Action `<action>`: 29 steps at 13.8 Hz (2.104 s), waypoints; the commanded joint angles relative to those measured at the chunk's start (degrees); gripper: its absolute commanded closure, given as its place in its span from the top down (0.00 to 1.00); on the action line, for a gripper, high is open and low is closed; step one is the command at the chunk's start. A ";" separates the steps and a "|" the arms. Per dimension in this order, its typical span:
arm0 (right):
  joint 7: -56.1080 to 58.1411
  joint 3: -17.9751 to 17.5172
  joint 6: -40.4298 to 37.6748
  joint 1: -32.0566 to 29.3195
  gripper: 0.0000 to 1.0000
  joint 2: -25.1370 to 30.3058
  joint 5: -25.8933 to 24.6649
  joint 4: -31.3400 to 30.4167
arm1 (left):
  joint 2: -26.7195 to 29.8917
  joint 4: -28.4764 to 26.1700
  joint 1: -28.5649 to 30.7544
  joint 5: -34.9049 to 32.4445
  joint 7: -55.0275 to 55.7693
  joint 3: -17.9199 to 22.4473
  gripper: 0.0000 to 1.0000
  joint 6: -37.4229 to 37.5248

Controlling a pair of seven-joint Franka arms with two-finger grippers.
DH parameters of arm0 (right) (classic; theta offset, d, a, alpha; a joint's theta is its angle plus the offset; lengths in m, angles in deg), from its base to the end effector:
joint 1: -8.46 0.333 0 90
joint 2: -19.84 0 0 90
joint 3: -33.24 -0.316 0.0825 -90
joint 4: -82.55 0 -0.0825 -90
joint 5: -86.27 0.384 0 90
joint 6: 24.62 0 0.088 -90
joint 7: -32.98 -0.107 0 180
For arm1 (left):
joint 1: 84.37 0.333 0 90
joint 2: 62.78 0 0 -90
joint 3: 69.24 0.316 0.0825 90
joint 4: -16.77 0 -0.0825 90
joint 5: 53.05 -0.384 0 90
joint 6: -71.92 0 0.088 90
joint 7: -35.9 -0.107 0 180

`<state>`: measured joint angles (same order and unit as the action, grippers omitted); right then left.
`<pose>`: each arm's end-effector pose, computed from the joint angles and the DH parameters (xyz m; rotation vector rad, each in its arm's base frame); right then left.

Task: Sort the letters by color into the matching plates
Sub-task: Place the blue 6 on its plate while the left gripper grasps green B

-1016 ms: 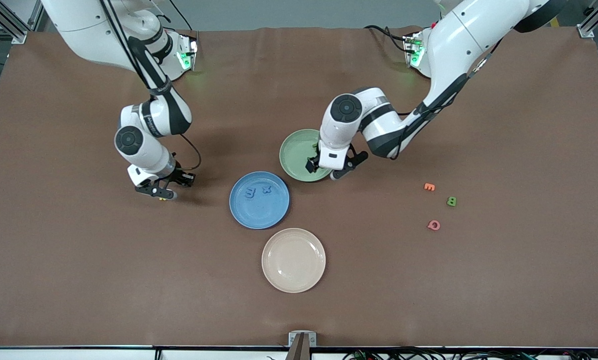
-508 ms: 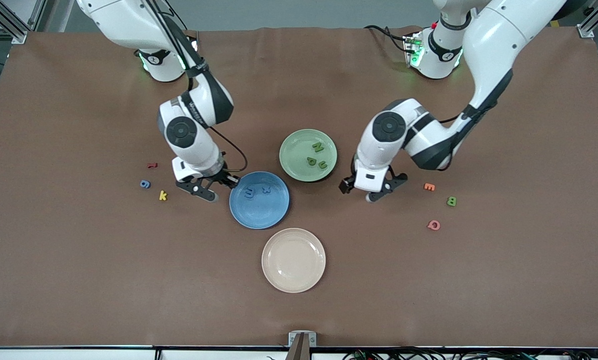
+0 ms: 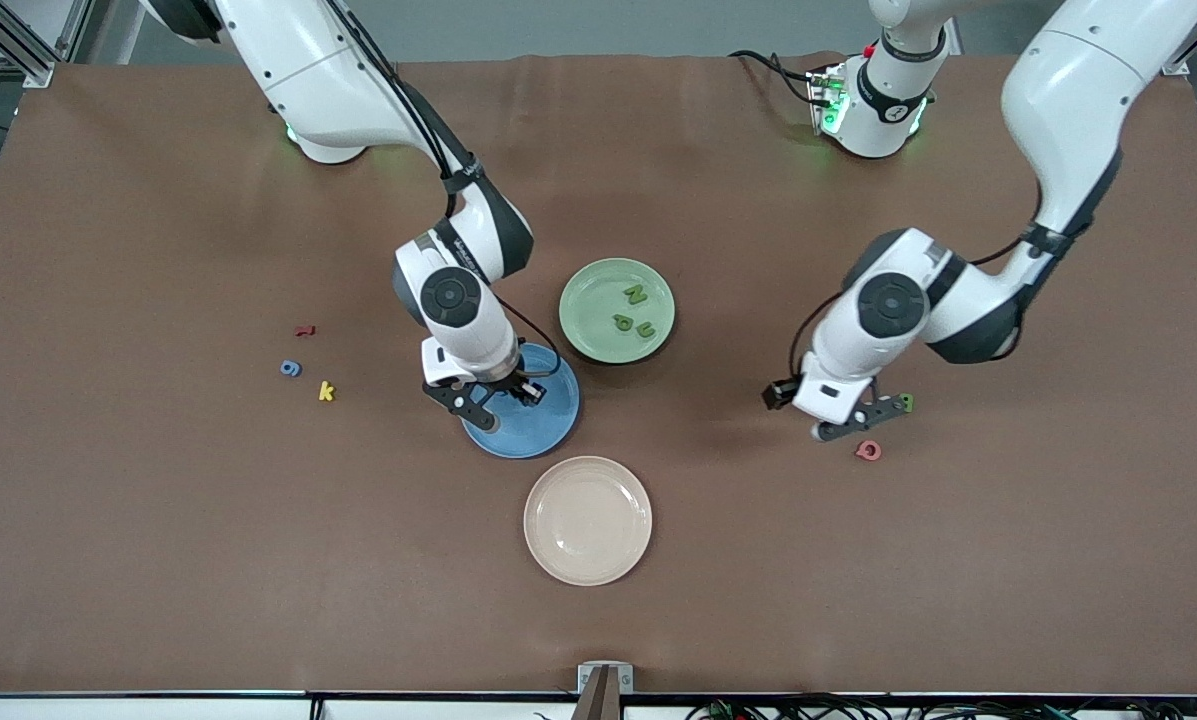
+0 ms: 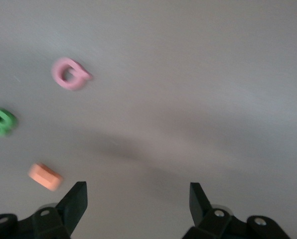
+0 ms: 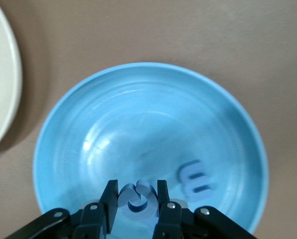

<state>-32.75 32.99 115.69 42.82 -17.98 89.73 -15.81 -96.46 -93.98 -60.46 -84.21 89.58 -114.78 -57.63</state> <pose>0.5597 0.3859 0.2117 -2.9270 0.8882 -0.0202 0.5837 -0.1913 0.2547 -3.0977 -0.4222 0.0386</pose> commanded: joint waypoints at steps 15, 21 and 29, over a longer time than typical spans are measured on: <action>-5.37 0.77 -6.88 3.34 1.00 -4.99 -0.91 8.89 | -1.47 -10.36 23.90 -6.37 -42.52 -0.60 0.78 -9.67; 7.88 3.06 -14.63 1.85 1.00 2.47 -1.08 1.97 | -1.65 -10.19 21.09 -6.80 -41.38 -0.51 0.66 -9.75; 30.56 3.50 -1.88 -7.64 1.00 15.23 -2.66 -21.69 | -4.46 -9.66 19.95 -14.28 -33.99 -0.42 0.55 -9.75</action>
<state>-5.93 37.05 112.63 36.99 -7.03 88.23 -32.08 -100.32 -103.76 -40.54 -96.76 54.25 -115.11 -66.73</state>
